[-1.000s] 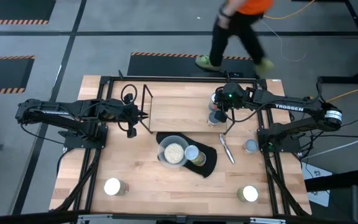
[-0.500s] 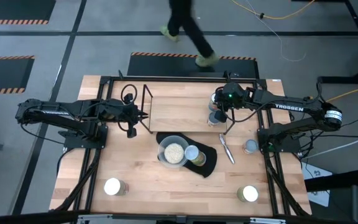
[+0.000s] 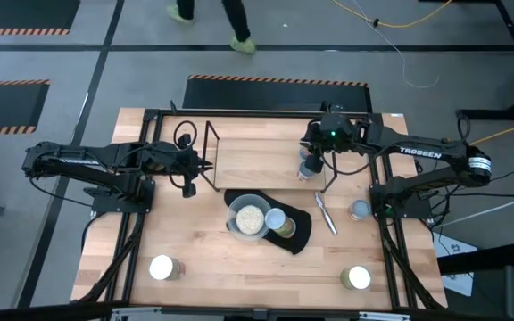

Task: Pick and place cans onto a shelf
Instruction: Put the large canned orange on the shelf

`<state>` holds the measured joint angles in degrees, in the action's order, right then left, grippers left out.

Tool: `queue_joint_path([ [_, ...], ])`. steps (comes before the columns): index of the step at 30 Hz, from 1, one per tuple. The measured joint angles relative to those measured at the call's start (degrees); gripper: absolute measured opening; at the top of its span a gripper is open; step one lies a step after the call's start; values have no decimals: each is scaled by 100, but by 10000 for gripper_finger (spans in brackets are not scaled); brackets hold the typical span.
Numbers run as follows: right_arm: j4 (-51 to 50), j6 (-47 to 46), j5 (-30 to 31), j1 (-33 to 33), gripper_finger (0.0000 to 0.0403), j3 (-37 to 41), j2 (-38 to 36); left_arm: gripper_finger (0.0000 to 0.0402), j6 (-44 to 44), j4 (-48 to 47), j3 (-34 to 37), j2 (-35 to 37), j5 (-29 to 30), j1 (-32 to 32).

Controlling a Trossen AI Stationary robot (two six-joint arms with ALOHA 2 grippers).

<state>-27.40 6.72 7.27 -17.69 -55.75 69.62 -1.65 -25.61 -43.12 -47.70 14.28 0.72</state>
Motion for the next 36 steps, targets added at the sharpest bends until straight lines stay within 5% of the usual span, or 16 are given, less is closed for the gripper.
queue_joint_path([
  [9,35,-59,-38,537,62,-48,-2,37,0,11,1,-2,-2,2],
  [19,372,-46,-1031,1015,62,-48,-2,40,0,142,-1,-2,-2,2],
  [33,912,-59,-1079,1382,62,-48,16,40,2,138,-2,-2,-2,2],
  [36,1288,-45,-1568,1574,62,-48,100,40,1,136,0,-2,-2,1],
])
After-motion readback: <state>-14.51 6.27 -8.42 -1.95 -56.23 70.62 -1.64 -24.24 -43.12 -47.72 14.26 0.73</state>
